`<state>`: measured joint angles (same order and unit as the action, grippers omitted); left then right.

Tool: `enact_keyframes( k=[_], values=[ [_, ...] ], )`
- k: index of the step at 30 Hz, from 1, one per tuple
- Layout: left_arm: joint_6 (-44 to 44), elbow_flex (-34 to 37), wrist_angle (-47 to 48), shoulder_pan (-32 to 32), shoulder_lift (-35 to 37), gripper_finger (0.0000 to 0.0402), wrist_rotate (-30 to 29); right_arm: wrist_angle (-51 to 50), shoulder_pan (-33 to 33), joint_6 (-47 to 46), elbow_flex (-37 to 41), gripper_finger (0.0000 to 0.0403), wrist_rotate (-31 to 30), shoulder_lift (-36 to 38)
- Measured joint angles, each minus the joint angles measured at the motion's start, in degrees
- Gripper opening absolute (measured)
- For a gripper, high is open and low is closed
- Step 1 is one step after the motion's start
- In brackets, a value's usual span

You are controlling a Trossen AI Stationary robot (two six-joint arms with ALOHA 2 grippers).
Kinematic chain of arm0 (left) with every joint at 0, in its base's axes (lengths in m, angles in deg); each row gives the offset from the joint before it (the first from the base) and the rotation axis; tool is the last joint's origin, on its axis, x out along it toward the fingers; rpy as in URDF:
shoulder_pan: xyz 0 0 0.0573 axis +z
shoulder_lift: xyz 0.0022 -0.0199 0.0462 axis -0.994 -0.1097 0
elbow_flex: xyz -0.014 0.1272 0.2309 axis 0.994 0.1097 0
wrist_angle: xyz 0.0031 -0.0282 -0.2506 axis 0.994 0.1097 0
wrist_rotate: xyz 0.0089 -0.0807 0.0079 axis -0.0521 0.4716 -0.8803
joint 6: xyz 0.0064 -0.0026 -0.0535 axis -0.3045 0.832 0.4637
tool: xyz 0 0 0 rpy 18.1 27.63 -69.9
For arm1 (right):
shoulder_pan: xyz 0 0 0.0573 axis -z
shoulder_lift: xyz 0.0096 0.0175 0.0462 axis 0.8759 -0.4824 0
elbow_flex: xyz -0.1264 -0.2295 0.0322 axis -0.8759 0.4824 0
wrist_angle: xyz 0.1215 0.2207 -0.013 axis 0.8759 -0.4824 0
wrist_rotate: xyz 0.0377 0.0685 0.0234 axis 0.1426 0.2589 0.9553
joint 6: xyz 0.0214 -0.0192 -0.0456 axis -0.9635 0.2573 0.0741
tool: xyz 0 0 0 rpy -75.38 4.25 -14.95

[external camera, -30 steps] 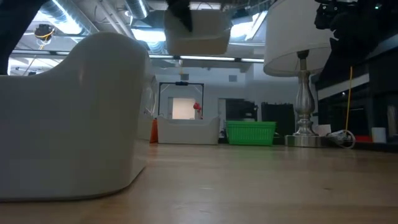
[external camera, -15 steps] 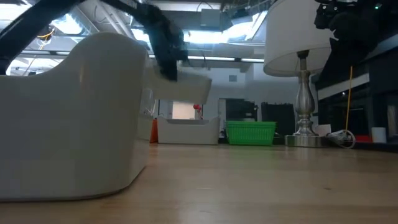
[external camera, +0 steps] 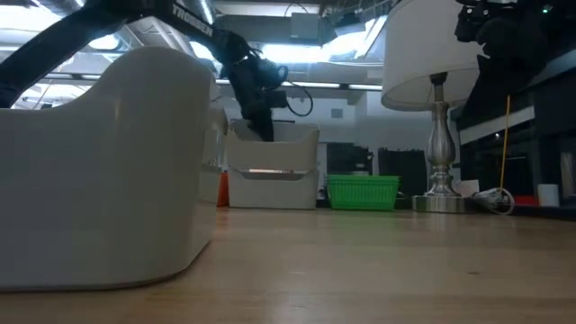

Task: Stack baskets by color
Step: Stack the bottom right gray bin on the top gray bin

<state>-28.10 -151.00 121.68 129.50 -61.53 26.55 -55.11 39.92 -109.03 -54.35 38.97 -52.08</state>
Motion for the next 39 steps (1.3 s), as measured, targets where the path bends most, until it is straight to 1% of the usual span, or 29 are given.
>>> enact_keyframes(
  k=[4, 8, 17, 19, 22, 23, 27, 33, 35, 39],
  values=[
    [-0.05, -0.02, -4.03, 0.31, -1.07, 0.0, 2.93, 0.01, 0.0, 0.0, 0.0, 0.0037, 0.02, 0.0],
    [-0.04, -0.02, -4.38, 0.33, -1.5, 0.0, 3.3, 0.02, 0.0, 0.0, 0.0, 0.0037, 0.02, 0.0],
    [-0.96, -0.42, -3.93, 1.24, -1.37, 0.0, 1.32, 0.0, 0.0, 0.02, 0.0, 0.0037, 0.01, 0.0],
    [-0.25, -0.42, -4.05, 1.57, -1.37, 0.0, 3.18, 0.0, 0.0, 0.02, 0.0, 0.0037, 0.02, 0.0],
    [0.59, -0.76, -4.63, 2.27, -1.35, 0.0, 8.06, 0.0, 0.0, 0.03, 0.0, 0.0037, 0.02, 0.0],
    [0.59, -1.07, -4.58, 2.3, -1.26, 0.0, 8.36, 0.0, 0.0, 0.18, 0.0, 0.0037, 0.0, 0.0],
    [0.56, -2.27, -4.73, 2.15, -1.13, 0.0, 6.97, 0.0, 0.0, 1.08, 0.0, 0.0037, 0.0, -0.02],
    [0.54, -2.44, -3.16, 2.37, -1.13, 0.0, 2.59, 0.0, 0.0, 1.07, 0.0, 0.0037, 0.0, -0.02],
    [0.3, -1.51, -2.94, 2.39, -1.07, 0.0, 1.06, 0.0, 0.0, 1.07, 0.0, 0.0037, 0.0, -0.04],
    [0.18, 0.79, -2.4, 2.36, -1.07, 0.0, 1.51, 0.01, 0.0, 1.08, 0.0, 0.0037, 0.0, -0.05]
  ],
)
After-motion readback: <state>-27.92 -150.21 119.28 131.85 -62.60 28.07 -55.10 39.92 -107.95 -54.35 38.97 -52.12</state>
